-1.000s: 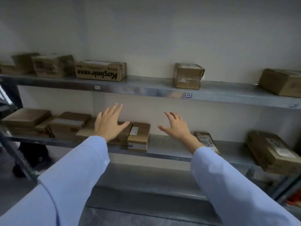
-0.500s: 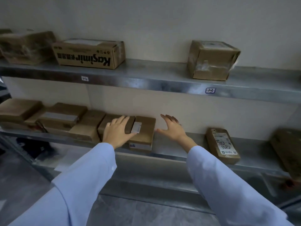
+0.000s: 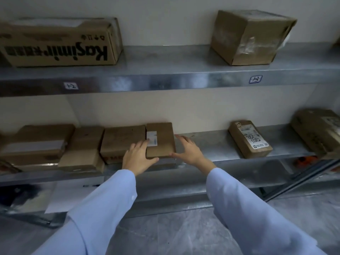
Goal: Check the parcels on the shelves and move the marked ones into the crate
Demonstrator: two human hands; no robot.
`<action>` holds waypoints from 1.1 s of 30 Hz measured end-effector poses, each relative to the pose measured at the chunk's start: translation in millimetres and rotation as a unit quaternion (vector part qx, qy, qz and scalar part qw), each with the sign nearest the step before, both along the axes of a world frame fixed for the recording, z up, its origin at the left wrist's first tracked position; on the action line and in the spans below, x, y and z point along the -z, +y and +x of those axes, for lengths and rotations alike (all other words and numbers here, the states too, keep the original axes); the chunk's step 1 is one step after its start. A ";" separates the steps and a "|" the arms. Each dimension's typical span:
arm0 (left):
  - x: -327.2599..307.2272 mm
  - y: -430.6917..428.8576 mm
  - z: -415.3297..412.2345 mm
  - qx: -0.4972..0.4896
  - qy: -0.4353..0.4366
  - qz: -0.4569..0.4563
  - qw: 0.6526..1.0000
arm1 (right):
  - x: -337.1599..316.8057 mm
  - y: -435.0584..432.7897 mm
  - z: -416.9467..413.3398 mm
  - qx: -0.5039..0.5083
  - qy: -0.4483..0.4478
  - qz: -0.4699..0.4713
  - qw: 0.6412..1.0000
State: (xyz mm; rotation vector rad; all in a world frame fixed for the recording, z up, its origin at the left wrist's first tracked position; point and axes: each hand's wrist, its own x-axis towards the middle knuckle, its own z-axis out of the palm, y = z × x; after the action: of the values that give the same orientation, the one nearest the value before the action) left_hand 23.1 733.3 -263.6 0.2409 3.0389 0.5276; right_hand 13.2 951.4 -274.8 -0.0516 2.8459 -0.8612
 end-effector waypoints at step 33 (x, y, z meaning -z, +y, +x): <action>13.4 27.1 -22.0 0.011 -0.057 0.172 0.983 | 19.7 15.4 -3.9 0.023 -0.056 -0.189 0.980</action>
State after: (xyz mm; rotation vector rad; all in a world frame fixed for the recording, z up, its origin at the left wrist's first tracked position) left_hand 1.1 760.4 -277.0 0.2458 2.8141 1.0276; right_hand 9.3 966.7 -294.6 0.0160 2.5519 -1.3577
